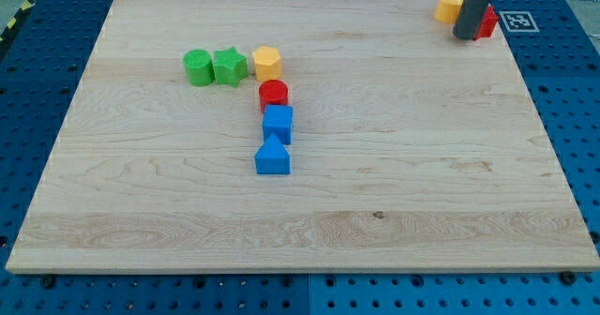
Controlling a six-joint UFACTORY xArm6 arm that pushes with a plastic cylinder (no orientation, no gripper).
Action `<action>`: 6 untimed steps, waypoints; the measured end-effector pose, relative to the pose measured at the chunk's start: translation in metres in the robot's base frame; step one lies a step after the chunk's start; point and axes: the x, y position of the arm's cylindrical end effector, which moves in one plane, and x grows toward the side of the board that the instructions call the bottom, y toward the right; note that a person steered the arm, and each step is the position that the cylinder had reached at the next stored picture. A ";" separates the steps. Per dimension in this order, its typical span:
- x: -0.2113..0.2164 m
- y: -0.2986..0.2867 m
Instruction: Slide the red star up a bit
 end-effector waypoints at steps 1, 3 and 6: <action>0.027 0.010; 0.028 0.048; -0.011 0.041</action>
